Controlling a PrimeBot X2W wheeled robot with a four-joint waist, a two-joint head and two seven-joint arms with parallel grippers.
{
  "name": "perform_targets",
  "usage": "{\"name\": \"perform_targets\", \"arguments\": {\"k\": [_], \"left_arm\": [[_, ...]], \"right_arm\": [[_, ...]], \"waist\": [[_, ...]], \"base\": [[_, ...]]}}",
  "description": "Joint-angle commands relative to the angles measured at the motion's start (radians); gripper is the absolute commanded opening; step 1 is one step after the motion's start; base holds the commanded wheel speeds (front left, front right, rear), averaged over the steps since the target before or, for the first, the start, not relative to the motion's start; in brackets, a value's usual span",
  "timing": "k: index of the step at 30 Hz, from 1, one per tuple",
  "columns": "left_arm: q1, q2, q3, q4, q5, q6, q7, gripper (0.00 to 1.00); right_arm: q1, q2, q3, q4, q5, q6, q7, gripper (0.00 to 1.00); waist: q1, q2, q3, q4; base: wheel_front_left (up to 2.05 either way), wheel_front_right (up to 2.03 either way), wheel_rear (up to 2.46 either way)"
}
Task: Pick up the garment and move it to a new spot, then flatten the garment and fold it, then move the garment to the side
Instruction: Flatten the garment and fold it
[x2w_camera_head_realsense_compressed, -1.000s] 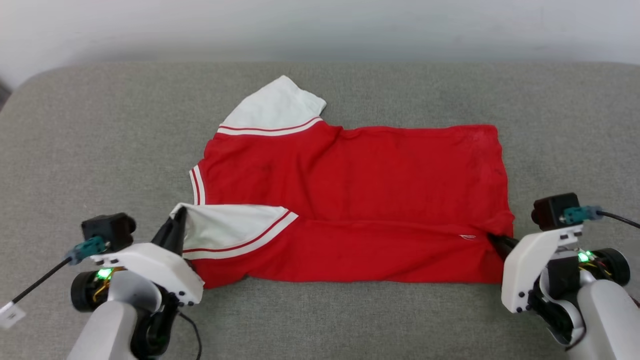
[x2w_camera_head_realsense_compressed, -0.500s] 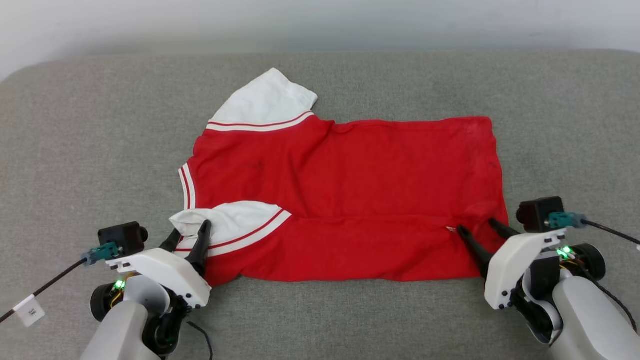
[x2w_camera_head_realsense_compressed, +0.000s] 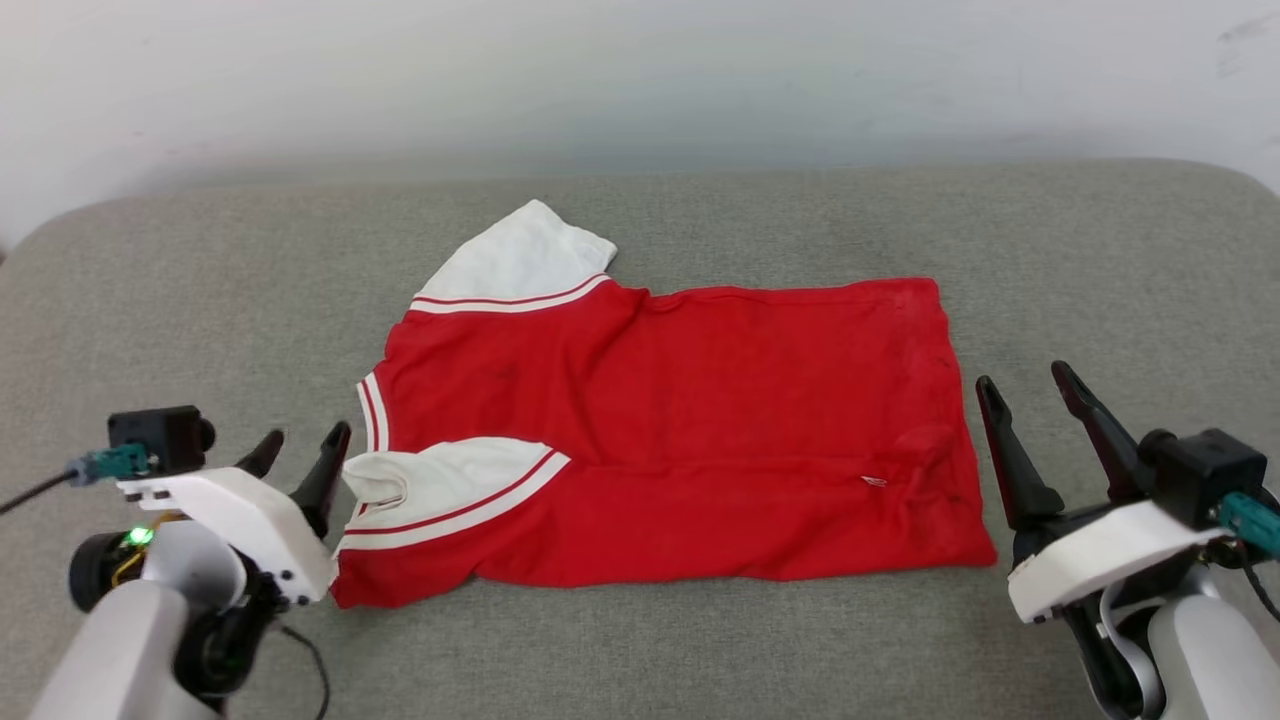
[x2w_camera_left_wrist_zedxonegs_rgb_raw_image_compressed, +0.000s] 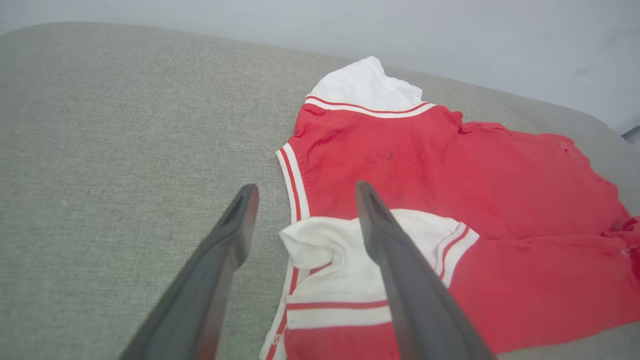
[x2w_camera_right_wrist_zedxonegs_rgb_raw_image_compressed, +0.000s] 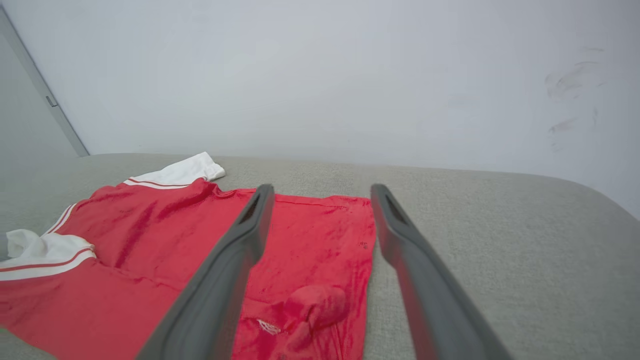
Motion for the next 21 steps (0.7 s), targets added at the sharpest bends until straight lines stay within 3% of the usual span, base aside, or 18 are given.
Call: {"name": "perform_targets", "arguments": {"k": [1,10,14,19,20,21], "left_arm": [[0.022,0.017,0.001,-0.021,-0.011,0.011,0.043,1.00],[0.109,0.135,-0.005,-0.176,-0.127,0.098,0.445,1.00],[0.147,0.148,-0.012,-0.188,-0.157,0.131,0.531,1.00],[0.169,0.126,-0.030,-0.165,-0.183,0.140,0.577,1.00],[0.174,0.114,-0.041,-0.146,-0.193,0.138,0.593,0.38],[0.175,0.106,-0.043,-0.140,-0.198,0.135,0.592,0.04]], "right_arm": [[0.025,0.016,-0.014,-0.026,-0.019,0.000,0.004,1.00],[0.138,0.114,-0.082,-0.270,-0.117,0.000,0.054,1.00],[0.163,0.143,-0.091,-0.315,-0.126,0.000,0.074,1.00],[0.169,0.158,-0.095,-0.331,-0.130,0.000,0.083,1.00],[0.168,0.161,-0.099,-0.334,-0.134,0.000,0.088,1.00],[0.166,0.162,-0.101,-0.337,-0.133,0.000,0.090,1.00]], "waist": [[0.0000,-0.0001,-0.001,-0.008],[0.0000,-0.0001,0.060,-0.060],[0.0000,-0.0001,0.091,-0.082],[0.0000,-0.0001,0.112,-0.093],[0.0000,-0.0001,0.117,-0.096],[0.0000,-0.0001,0.118,-0.096]], "base": [[0.00,0.00,0.00],[0.00,0.00,0.00],[0.00,0.00,0.00],[0.00,0.00,0.00],[0.00,0.00,0.00],[0.00,0.00,0.00]]}}
